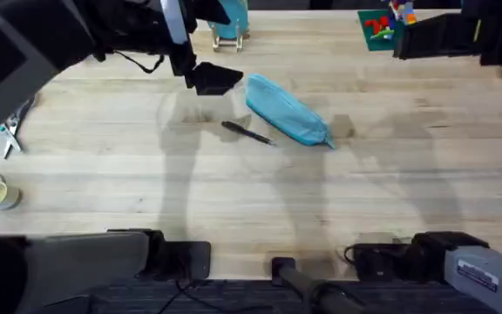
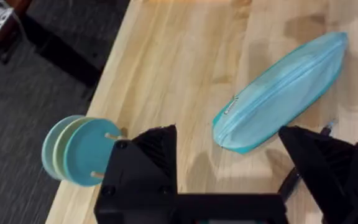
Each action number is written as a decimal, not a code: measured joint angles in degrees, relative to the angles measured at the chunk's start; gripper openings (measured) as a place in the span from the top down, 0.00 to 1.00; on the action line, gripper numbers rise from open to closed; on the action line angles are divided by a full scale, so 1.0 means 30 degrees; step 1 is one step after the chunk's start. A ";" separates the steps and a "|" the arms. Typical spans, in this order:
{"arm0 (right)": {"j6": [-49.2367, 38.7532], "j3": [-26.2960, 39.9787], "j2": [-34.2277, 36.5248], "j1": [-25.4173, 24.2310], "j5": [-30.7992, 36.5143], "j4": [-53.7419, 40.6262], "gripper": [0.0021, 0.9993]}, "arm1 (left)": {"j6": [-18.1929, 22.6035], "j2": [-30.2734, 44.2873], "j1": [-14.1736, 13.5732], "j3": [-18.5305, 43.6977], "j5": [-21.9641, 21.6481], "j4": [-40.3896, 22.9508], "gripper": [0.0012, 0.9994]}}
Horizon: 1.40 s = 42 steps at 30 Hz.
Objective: Unzip the bag, pick up the pens from the table one at a time and place them inside, then zip the bag closed.
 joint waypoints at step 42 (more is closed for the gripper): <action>0.0368 0.0000 0.0000 0.0000 -0.0051 -0.0015 0.00 | 0.2093 0.7950 -0.0896 0.0007 0.4012 0.2732 0.01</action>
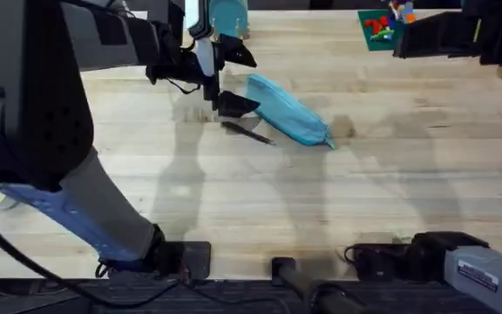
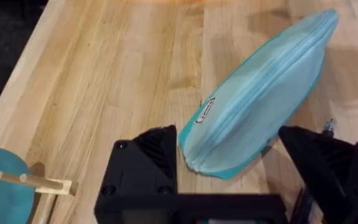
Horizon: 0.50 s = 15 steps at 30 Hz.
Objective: Unzip the bag, pick up the pens from the table one at a time and place them inside, then zip the bag closed.
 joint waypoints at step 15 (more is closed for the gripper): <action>0.0016 0.0000 0.0002 0.0000 0.0000 -0.0007 0.00 | 0.0058 0.0015 -0.0015 0.0044 -0.0153 -0.0015 0.96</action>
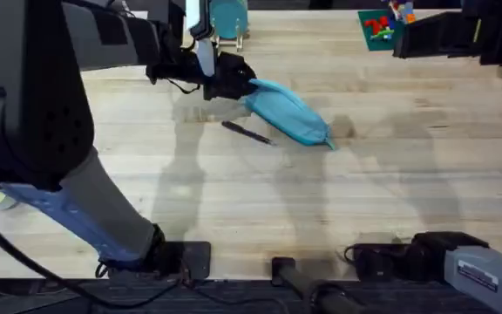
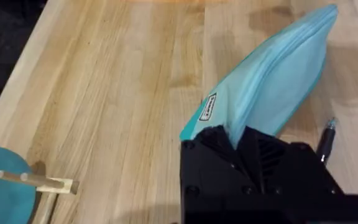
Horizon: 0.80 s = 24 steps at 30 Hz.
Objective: Unzip the bag, pick up the pens from the table one at a time and place them inside, then zip the bag closed.
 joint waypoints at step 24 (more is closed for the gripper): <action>0.2534 0.0000 -0.0006 0.2110 -0.4149 -0.6491 0.00 | 0.0000 0.0000 0.0000 0.0000 0.0000 0.0007 0.96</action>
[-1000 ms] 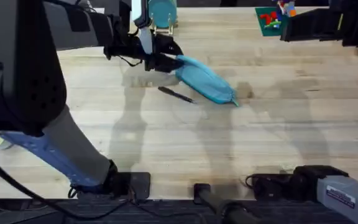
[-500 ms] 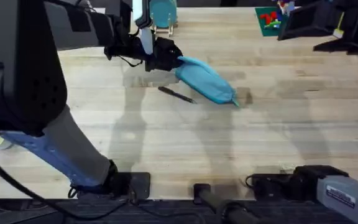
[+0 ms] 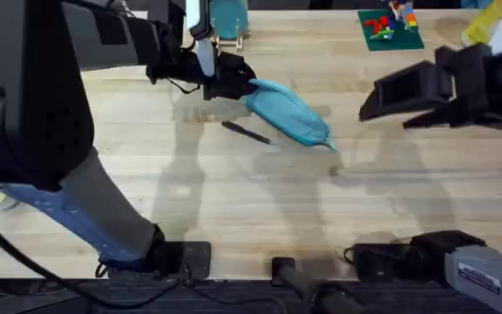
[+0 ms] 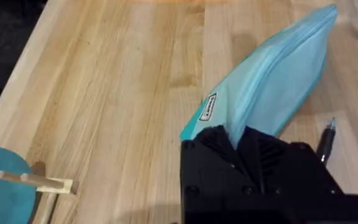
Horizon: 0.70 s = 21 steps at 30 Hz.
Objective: Unzip the bag, pick up the pens from the table one at a time and place them inside, then zip the bag closed.
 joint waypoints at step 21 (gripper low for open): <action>0.0676 0.0000 -0.0068 0.0141 0.1718 -0.0238 0.00 | 0.0000 0.0000 0.0000 0.0000 0.0006 0.0000 0.96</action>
